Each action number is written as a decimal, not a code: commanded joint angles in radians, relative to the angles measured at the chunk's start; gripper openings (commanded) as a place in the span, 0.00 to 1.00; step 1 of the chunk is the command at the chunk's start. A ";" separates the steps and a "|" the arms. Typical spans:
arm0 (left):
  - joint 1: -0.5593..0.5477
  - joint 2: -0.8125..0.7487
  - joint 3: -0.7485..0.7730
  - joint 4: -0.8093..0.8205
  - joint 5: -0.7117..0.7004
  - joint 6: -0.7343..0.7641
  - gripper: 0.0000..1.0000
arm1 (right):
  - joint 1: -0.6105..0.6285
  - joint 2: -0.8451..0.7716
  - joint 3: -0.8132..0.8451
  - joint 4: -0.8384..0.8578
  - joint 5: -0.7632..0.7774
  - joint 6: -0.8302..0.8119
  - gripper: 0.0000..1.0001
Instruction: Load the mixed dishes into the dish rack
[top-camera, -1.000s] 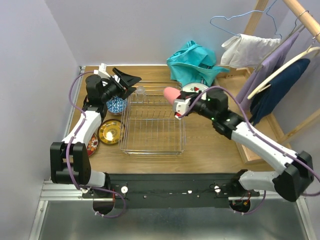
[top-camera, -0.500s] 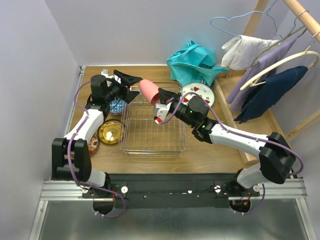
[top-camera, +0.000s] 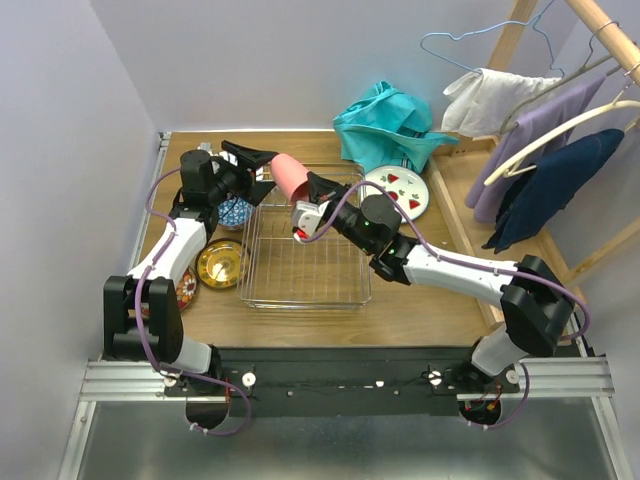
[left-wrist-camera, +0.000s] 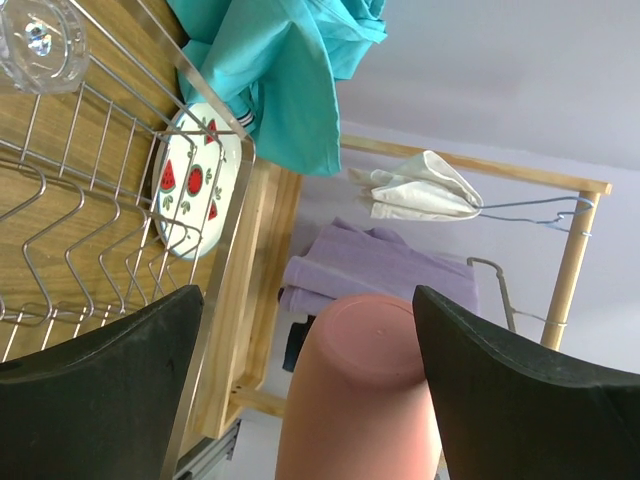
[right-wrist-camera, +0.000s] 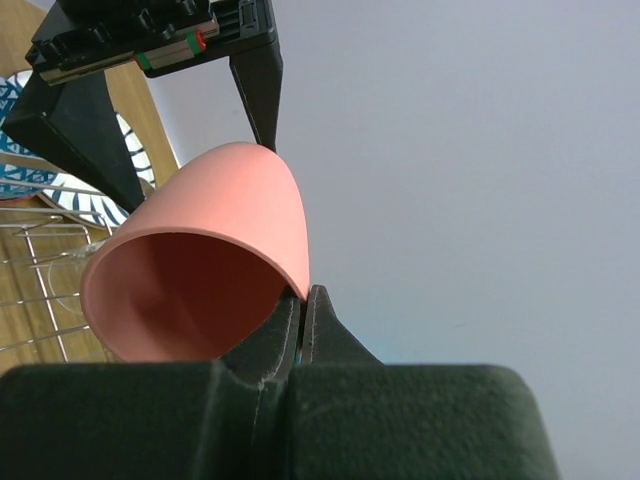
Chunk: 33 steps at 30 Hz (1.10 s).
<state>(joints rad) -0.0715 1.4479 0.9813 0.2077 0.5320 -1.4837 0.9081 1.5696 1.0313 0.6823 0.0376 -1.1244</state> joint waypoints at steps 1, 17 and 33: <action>-0.011 -0.001 0.016 -0.030 0.013 -0.018 0.96 | 0.031 -0.003 0.032 -0.020 0.054 0.041 0.00; 0.018 -0.034 0.027 -0.085 -0.006 0.002 0.92 | 0.043 0.070 0.081 -0.035 0.067 0.077 0.00; 0.018 -0.052 0.011 -0.097 -0.004 0.040 0.61 | 0.043 0.164 0.156 -0.069 0.068 0.094 0.00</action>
<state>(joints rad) -0.0528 1.4307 0.9882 0.1230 0.5236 -1.4639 0.9424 1.7008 1.1385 0.6334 0.0841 -1.0534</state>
